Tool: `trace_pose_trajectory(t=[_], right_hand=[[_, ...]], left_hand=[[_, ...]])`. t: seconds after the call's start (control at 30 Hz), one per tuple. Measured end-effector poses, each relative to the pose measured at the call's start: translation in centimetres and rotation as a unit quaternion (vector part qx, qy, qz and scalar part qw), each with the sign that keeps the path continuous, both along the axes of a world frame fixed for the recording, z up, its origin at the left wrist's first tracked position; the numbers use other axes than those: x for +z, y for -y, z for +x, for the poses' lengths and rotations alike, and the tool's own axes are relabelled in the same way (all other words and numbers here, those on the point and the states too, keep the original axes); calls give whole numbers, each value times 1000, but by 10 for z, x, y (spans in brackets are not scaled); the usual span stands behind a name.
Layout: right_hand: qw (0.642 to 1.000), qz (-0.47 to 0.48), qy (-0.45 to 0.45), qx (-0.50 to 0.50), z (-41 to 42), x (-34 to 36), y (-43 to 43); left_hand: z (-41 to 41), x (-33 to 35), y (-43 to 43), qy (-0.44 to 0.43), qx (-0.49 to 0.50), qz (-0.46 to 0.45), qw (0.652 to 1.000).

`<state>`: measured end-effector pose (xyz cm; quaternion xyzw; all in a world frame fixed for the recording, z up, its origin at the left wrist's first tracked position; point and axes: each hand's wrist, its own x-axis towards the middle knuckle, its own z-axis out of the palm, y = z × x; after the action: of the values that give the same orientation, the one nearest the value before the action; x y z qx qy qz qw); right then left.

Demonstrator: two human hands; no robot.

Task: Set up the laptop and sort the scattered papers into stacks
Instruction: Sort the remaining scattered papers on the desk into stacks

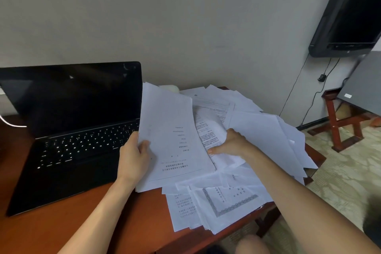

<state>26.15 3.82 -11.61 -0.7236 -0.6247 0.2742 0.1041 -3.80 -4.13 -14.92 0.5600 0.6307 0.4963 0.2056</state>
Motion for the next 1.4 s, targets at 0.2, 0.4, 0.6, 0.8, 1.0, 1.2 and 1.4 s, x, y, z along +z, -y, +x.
trace_pose_trajectory(t=[0.2, 0.4, 0.6, 0.8, 1.0, 1.2, 1.4], right_hand=[[969, 79, -226, -58, 9, 0, 6], [940, 169, -291, -53, 29, 11, 18], [962, 4, -262, -82, 66, -2, 25], [940, 18, -311, -140, 65, 6, 35], [915, 145, -349, -144, 76, 10, 45], [849, 247, -428, -185, 90, 15, 56], [823, 276, -460, -185, 92, 24, 63]], left_hand=[[3, 2, 1, 32, 2, -2, 999], [1, -1, -2, 69, 5, 0, 998], [1, 3, 0, 84, 17, 3, 996], [1, 2, 2, 78, 18, -19, 997], [0, 1, 1, 83, 21, -26, 996], [2, 3, 7, 44, 47, -5, 998], [6, 4, 6, 76, 39, -4, 996]])
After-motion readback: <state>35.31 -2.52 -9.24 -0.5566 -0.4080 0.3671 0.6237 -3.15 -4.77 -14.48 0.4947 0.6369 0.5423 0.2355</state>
